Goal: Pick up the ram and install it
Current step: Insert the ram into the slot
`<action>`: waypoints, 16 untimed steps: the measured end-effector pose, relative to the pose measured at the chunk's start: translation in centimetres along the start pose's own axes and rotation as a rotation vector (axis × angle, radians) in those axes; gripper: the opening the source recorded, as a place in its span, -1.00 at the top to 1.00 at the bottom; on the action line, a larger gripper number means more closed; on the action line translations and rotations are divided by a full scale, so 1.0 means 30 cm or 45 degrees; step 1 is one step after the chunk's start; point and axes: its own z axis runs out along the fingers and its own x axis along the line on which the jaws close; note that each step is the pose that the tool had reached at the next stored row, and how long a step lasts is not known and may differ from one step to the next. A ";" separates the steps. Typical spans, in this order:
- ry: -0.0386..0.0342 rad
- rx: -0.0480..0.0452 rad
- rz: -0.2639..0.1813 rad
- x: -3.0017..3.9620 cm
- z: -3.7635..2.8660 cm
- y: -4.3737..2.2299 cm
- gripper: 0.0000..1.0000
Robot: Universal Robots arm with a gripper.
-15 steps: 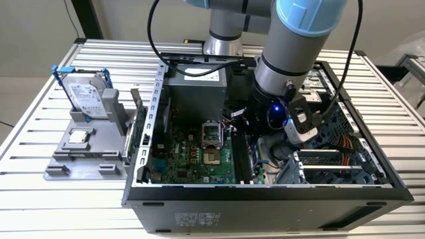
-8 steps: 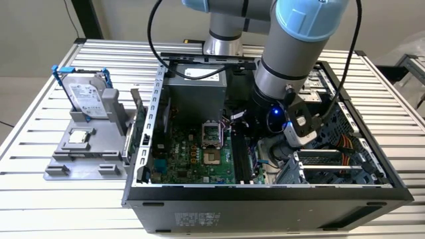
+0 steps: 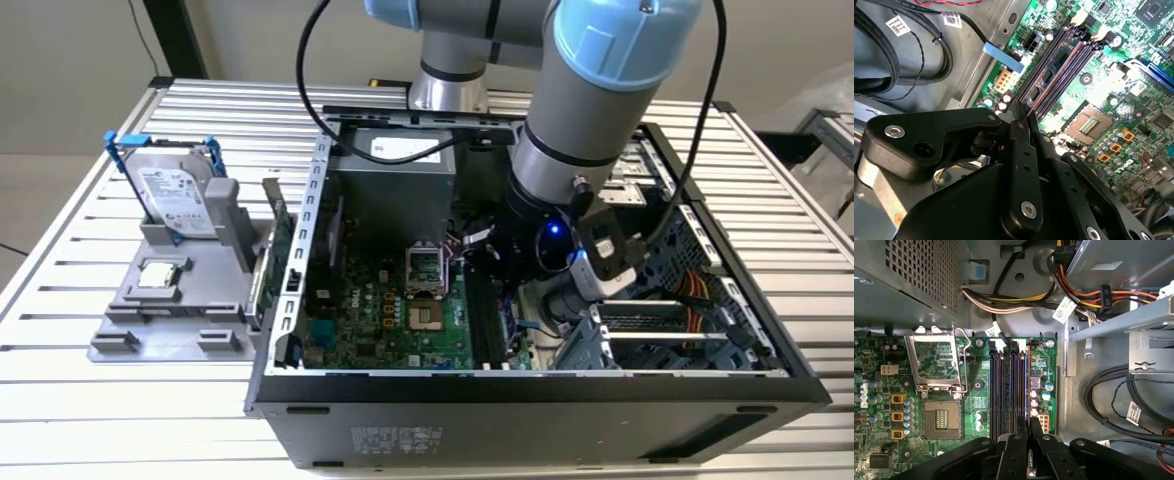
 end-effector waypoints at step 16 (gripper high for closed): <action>0.0002 0.001 -0.001 0.005 0.015 -0.017 1.00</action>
